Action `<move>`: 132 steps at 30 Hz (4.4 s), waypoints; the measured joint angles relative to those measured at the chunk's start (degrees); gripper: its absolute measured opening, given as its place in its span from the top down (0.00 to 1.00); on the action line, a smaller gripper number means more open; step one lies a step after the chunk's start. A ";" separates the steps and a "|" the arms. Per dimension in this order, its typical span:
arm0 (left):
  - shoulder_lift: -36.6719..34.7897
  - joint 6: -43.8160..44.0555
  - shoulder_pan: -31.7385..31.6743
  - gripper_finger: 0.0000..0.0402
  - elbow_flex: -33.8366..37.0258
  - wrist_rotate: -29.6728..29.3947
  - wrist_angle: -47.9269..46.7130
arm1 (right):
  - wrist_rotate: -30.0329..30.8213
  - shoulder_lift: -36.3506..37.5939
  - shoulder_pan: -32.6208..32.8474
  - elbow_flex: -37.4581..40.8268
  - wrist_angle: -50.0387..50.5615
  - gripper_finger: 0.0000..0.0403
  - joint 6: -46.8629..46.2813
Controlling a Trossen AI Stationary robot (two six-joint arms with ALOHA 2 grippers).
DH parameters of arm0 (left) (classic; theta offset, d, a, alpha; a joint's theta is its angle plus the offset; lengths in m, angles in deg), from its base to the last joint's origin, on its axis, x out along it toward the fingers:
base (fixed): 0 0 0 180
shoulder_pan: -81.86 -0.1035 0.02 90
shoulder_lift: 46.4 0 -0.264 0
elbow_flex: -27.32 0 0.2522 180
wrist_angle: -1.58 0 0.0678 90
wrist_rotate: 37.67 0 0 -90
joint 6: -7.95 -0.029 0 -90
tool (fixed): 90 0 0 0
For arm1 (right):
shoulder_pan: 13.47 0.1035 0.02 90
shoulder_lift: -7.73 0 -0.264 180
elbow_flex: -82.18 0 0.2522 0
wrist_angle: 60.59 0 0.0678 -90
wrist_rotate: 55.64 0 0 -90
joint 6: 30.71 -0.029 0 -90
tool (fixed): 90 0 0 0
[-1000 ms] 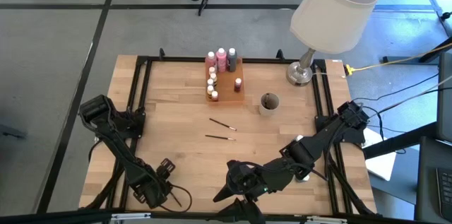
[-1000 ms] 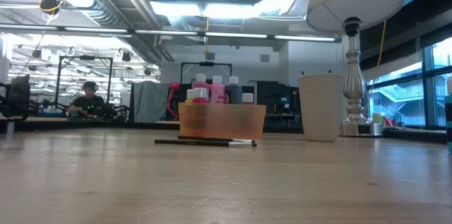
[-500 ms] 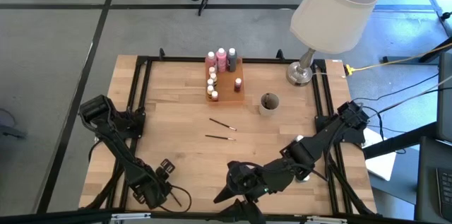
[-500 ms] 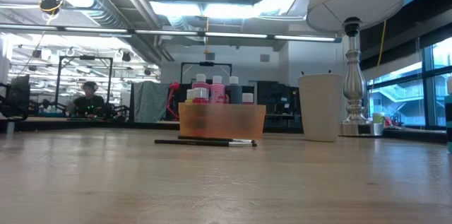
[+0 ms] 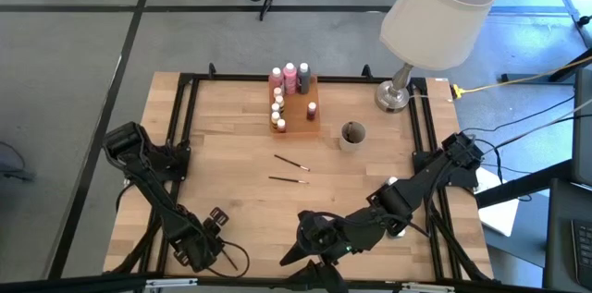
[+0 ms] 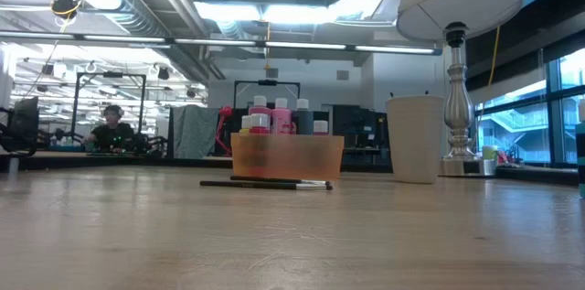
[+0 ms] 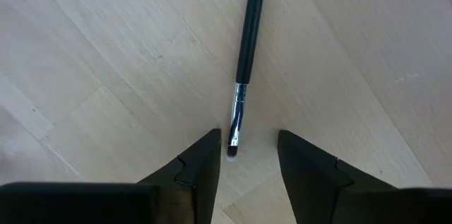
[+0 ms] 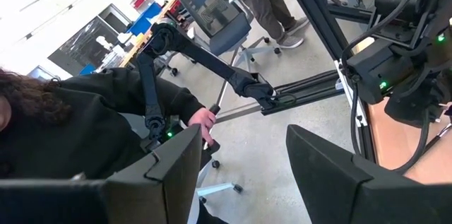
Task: Pick & Place Paint Supplies
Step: Put the black paint brush into the light brown cup
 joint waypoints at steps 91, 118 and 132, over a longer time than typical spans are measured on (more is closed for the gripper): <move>0.11 4.17 -2.10 1.00 -4.27 4.05 -1.16 | 0.48 0.02 0.00 0.00 0.00 0.47 0.00; 0.94 -0.29 -2.19 1.00 -3.27 4.35 0.48 | 0.43 0.02 -0.01 0.00 0.04 0.47 0.03; 1.05 2.12 -2.01 0.86 -3.25 3.26 0.20 | 0.48 0.02 0.00 0.00 0.03 0.47 0.02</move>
